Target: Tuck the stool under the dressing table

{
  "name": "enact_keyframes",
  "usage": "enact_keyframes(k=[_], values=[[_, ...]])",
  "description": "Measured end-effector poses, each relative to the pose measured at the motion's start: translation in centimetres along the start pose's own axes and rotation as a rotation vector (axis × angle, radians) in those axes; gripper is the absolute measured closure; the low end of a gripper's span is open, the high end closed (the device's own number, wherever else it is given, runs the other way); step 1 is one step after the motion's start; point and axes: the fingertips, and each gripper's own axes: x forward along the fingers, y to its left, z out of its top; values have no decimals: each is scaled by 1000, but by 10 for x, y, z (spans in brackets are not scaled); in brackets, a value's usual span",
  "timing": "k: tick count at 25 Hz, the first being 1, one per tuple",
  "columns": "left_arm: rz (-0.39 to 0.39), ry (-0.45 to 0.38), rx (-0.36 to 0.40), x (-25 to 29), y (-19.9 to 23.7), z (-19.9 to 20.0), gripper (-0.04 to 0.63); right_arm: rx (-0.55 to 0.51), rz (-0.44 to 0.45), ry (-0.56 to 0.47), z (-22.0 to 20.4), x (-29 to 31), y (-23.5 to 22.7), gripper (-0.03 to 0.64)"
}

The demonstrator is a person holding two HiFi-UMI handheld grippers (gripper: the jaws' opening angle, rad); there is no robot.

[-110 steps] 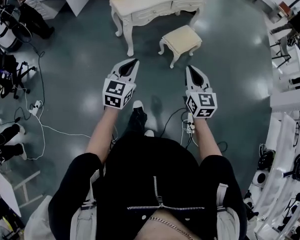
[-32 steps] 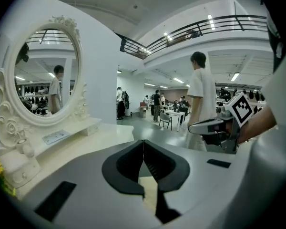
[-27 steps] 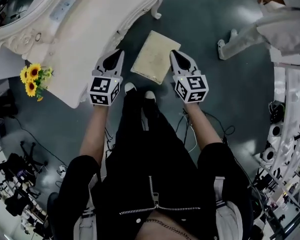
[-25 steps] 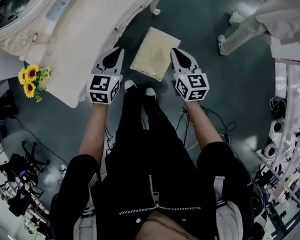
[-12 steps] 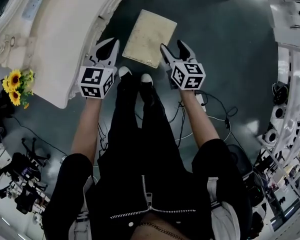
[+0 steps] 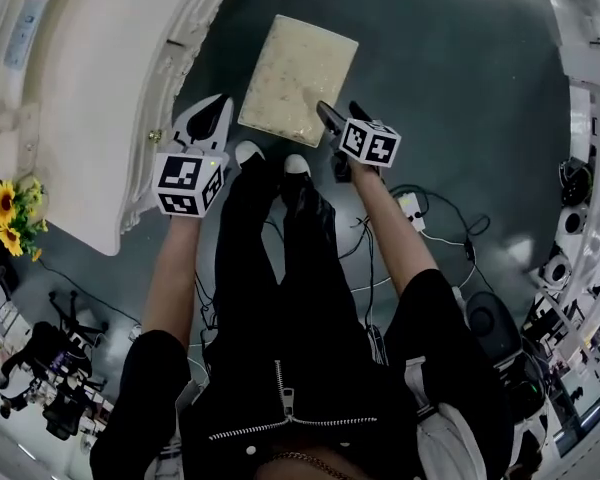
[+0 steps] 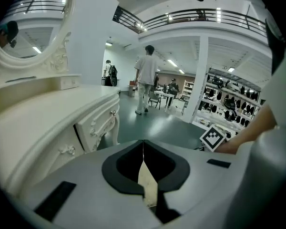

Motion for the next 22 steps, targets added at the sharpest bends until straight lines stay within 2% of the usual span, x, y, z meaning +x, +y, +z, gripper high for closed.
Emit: enact_keyframes(k=[8,14,18,22], values=[[-24,19,-4,47,3,-48,574,158,7,43,-40,63,-64,232],[-41,20,1,75,3,-74,574,314,78,58,-63,105,-92,204],[-53,17,-3,87,6,-89,574,444,148,41,-67,123,-106,212],[-54,21,-12,97,12,-103,574,451,208,54,-69,136,-110,216]])
